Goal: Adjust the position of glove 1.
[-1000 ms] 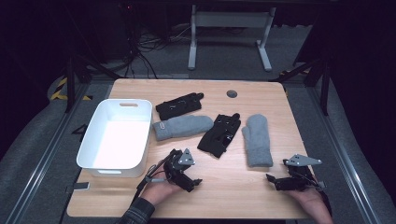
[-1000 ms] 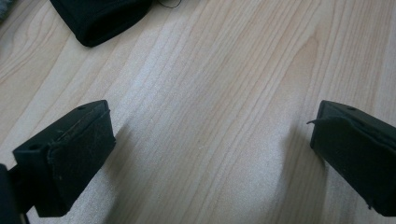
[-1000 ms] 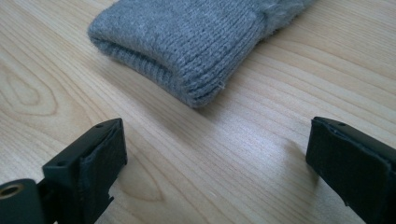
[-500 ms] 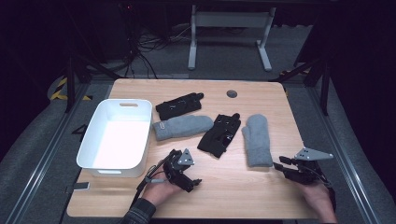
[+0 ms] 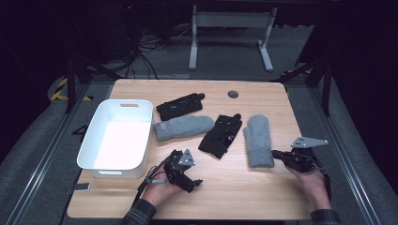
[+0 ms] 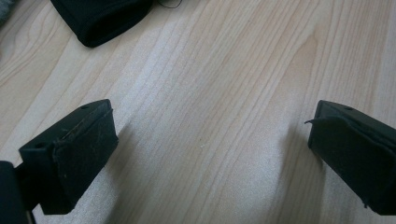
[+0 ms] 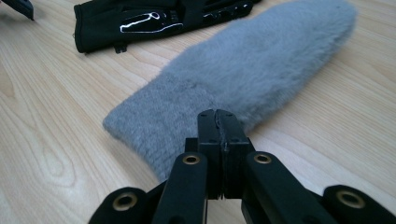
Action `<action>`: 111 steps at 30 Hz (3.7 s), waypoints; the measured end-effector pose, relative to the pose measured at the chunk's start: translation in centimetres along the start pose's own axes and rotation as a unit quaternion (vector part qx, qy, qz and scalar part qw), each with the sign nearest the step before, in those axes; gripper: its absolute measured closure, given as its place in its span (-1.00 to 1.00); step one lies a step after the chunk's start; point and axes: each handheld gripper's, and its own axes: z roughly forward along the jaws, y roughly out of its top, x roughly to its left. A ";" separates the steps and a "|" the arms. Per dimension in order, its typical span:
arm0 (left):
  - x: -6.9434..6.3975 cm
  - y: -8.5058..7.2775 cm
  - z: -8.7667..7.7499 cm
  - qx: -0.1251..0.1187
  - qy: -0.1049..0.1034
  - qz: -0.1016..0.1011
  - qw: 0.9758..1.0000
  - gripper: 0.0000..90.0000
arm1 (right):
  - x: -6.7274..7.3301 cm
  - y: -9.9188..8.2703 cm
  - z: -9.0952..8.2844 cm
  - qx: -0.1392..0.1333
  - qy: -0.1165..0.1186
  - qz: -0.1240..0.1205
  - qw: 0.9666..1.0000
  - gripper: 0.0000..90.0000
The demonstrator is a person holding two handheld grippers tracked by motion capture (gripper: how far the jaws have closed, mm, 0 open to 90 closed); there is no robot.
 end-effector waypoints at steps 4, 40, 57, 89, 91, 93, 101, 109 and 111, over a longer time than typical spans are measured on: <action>0.1 0.0 0.1 -0.004 0.000 0.002 1.000 -0.96 | -0.1 0.4 1.1 0.007 0.012 -0.003 1.000 1.00; 0.1 0.0 0.1 -0.004 0.000 0.002 1.000 -0.96 | 4.5 2.1 2.8 0.022 0.099 -0.062 0.993 1.00; 0.1 0.0 0.1 -0.004 0.000 0.001 1.000 -0.96 | -0.7 2.8 4.9 0.061 0.007 -0.030 0.998 1.00; 0.1 0.0 0.1 -0.003 0.000 0.003 1.000 -0.96 | 8.9 2.4 5.6 0.092 0.045 -0.069 0.992 1.00; 0.1 0.0 0.0 -0.003 0.000 0.003 1.000 -0.96 | 9.1 2.6 5.3 0.081 0.052 -0.073 0.993 1.00; 0.1 0.0 0.1 -0.003 0.000 0.002 1.000 -0.96 | 8.8 3.0 4.9 0.069 0.054 -0.073 0.993 1.00; 0.1 0.0 0.1 -0.003 -0.001 0.002 1.000 -0.96 | 4.2 5.7 5.2 0.034 0.017 -0.052 0.998 1.00; 0.1 0.0 0.1 -0.003 -0.001 0.002 1.000 -0.96 | 2.2 4.4 6.1 0.077 0.000 -0.041 0.996 1.00; 0.1 0.0 0.1 -0.003 -0.001 0.002 1.000 -0.96 | 2.2 3.8 5.7 0.083 -0.004 -0.039 0.996 1.00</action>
